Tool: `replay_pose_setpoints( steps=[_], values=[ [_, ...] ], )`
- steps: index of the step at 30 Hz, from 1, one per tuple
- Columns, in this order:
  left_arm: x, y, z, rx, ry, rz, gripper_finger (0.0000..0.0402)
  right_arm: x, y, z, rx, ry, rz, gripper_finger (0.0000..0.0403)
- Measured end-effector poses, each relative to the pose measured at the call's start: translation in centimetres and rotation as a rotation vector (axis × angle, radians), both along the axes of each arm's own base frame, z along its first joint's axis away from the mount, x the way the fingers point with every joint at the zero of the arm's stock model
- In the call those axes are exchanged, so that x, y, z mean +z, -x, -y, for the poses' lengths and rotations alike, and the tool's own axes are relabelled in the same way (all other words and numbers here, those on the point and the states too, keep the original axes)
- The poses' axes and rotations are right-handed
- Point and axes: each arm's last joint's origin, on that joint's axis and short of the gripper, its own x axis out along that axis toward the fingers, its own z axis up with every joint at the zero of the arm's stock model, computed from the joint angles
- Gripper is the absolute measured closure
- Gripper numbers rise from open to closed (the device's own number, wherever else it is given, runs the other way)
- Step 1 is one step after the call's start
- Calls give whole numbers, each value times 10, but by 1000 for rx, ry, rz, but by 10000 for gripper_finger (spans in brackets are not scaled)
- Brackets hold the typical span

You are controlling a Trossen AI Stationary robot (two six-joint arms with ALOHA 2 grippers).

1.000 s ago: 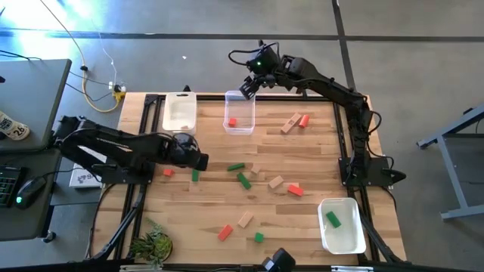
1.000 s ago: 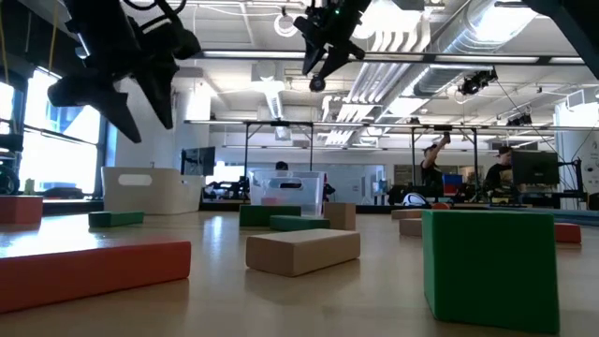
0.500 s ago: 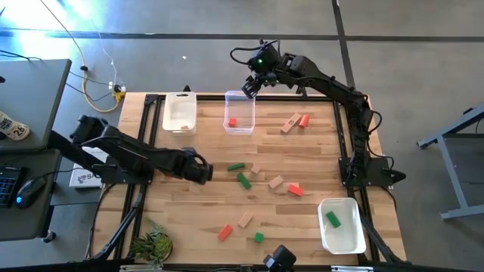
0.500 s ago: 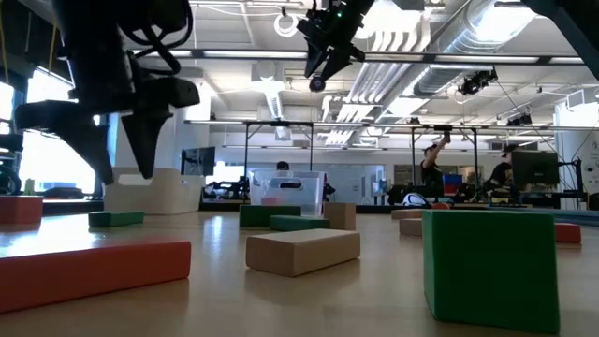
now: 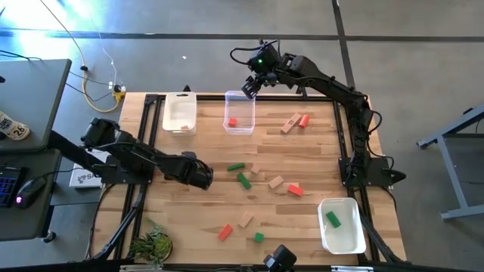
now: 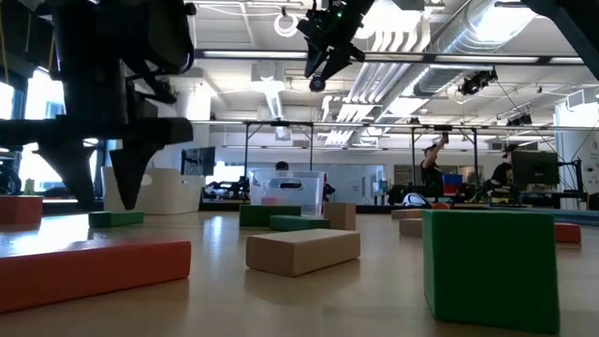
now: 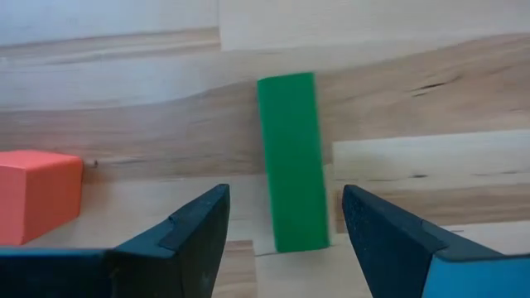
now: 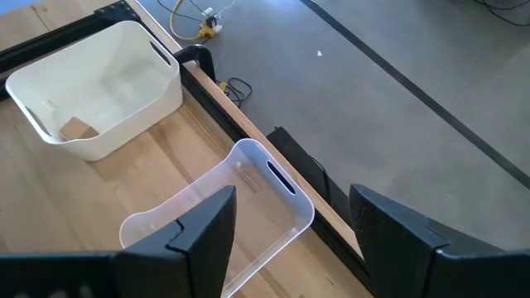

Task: Sort & place blocks by color
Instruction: Put the green block into the bottom white bin

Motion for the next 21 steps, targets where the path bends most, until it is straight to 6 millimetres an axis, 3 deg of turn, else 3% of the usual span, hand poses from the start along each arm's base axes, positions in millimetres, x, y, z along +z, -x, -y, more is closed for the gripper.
replay_pose_setpoints(
  steps=[9, 21],
  values=[
    [-18, -5, 2, -26, 35, -79, 190, 0, 0, 0, 0, 0, 0, 181],
    [-19, -7, 1, -188, 9, -103, 307, 0, 0, 0, -22, -17, 17, 181]
  ],
)
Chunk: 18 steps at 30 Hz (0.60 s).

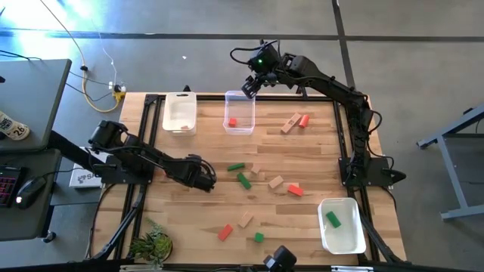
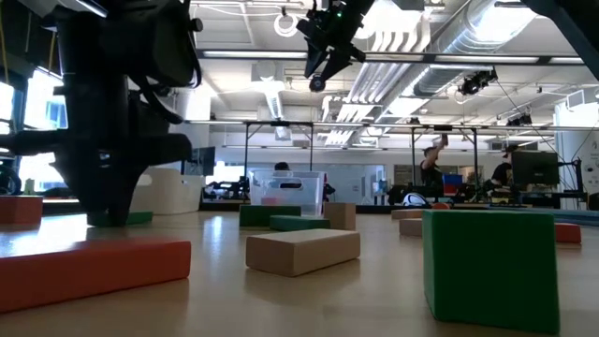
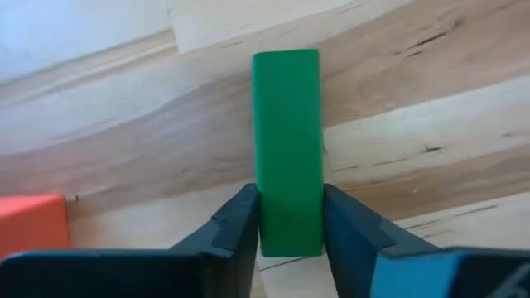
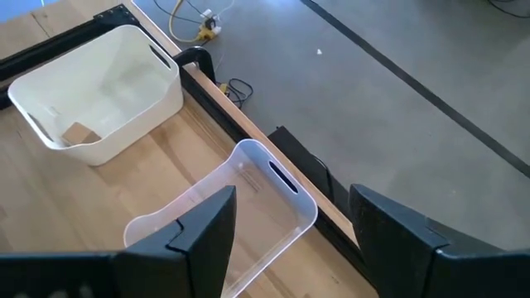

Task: Sort & place blocks by color
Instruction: Put the green block into the bottom white bin

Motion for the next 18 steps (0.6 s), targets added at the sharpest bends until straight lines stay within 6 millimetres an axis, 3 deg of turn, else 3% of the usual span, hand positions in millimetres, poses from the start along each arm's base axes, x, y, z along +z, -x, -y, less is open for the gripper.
replay_pose_setpoints(
  steps=[6, 18],
  values=[
    [7, 1, 0, -171, 10, -2, 332, -2, 0, -4, 11, -47, 0, 181],
    [52, 9, -5, -459, -125, 125, 330, -5, -10, -31, 127, -448, 150, 181]
  ],
)
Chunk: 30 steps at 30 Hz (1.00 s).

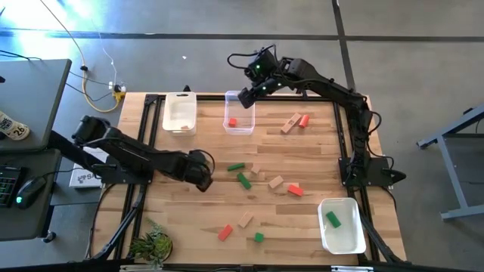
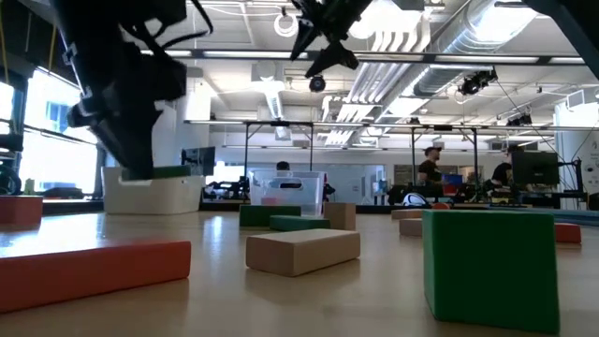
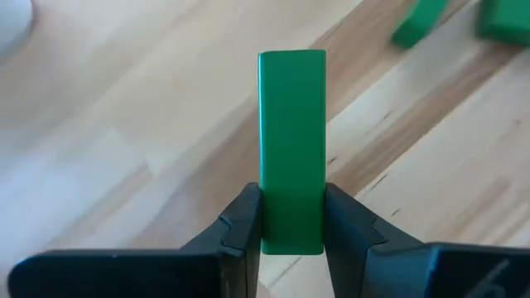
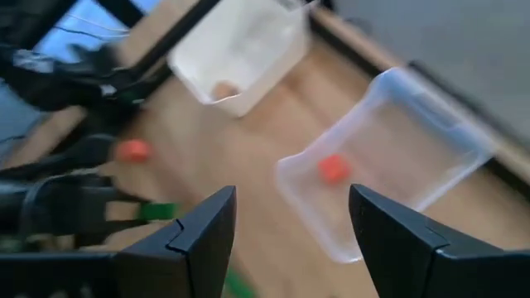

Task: Sort & place blocks by color
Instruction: Put the green block into the bottom white bin

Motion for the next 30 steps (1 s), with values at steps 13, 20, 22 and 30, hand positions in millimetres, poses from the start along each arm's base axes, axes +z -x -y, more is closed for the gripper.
replay_pose_setpoints(
  steps=[13, 20, 22, 30],
  values=[
    [37, -2, -1, -343, -164, 170, 329, 1, -25, -75, 90, -150, 32, 181],
    [48, -6, -1, -471, -235, 233, 329, 3, -33, -108, 137, -180, 53, 181],
    [51, -6, -1, -495, -272, 239, 329, 3, -34, -114, 134, -196, 52, 181],
    [71, -5, -4, -568, -440, 301, 328, 3, -35, -129, 111, -248, 46, 181]
  ],
)
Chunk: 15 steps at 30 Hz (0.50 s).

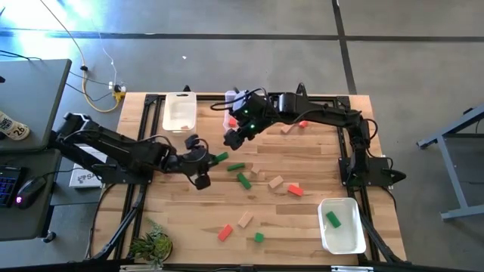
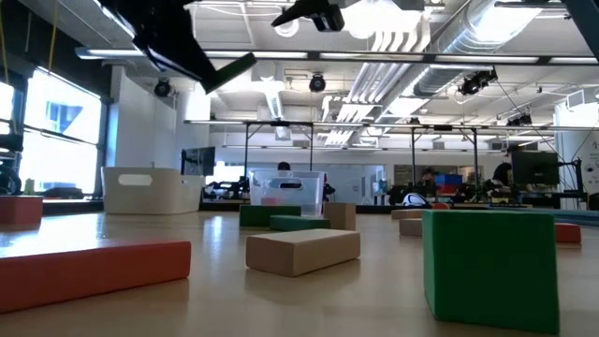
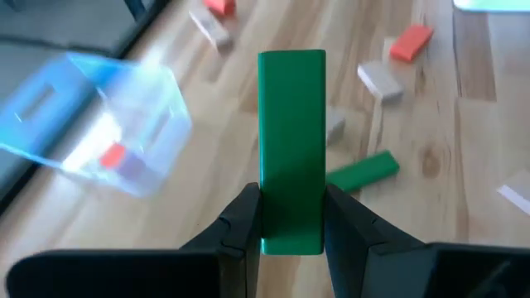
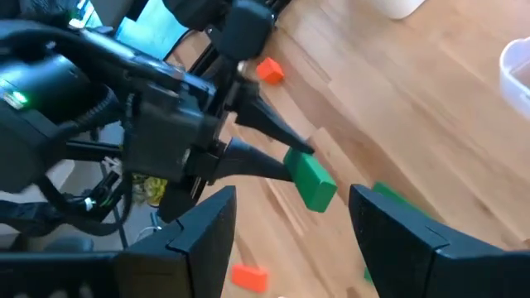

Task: Sort & place blocks by color
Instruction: Put the green block into the bottom white bin

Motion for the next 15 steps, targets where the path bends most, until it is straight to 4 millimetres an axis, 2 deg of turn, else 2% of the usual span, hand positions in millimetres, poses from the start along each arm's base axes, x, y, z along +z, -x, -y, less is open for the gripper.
replay_pose_setpoints(
  steps=[10, 15],
  values=[
    [24, 2, -4, -91, -240, 69, 328, 0, 0, -3, -13, -17, -8, 181],
    [29, 1, -13, -86, -302, 70, 328, 0, 0, -3, -23, -7, -9, 181]
  ],
)
